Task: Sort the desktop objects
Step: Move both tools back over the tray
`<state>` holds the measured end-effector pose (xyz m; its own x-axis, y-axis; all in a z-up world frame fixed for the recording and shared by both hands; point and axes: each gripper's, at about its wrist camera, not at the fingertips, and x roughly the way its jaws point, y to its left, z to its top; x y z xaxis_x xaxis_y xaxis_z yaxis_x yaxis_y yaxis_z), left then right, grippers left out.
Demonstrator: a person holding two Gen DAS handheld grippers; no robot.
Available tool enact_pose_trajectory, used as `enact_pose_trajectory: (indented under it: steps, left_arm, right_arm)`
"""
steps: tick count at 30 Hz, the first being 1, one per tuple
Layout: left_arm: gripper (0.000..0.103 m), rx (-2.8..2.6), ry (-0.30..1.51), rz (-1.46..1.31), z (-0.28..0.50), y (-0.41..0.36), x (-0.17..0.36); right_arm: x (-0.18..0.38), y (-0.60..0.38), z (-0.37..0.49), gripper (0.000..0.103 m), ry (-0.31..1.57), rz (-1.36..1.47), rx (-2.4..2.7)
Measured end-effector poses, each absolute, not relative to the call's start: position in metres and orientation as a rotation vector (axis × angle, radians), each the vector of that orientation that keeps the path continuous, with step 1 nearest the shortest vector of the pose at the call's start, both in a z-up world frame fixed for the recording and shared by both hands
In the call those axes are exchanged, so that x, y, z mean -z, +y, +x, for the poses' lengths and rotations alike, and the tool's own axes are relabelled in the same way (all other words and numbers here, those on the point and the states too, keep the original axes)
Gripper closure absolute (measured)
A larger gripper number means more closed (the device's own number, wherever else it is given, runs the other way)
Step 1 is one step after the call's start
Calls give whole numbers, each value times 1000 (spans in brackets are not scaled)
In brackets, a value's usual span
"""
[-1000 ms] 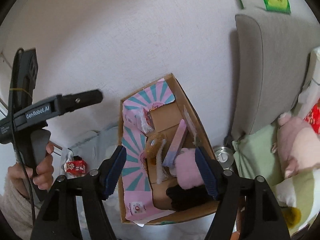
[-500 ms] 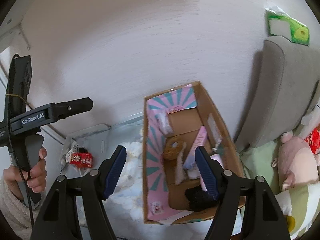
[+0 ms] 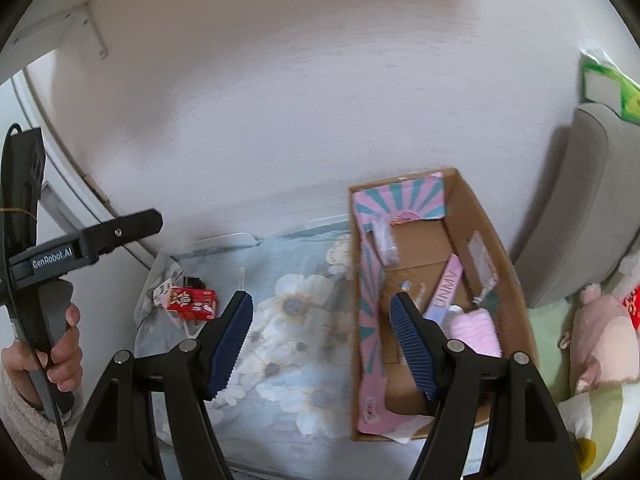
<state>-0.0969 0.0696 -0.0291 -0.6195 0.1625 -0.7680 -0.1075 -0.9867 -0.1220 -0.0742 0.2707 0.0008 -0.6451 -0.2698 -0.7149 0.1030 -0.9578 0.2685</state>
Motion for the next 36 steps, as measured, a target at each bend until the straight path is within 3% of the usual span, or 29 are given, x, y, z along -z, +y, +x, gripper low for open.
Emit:
enact_pose_trajectory:
  steps: [12,22,31,36]
  left_arm:
    - [2,-2945,-154,-1421,-63,-50,34]
    - [2,-2813,-252,-1597,-40,-79,100]
    - [2,-2723,-405,-1736,-32,-97,155]
    - [2,-2623,-387,-1789,-29,-76,190]
  right_arm:
    - [-8,200,-97,35,-135,1165,2595]
    - [14,119,-104,35,291,1005,2508]
    - [68,65,-138,34,343,1229,2210]
    - [96,52,-151,34,339,1296,2141]
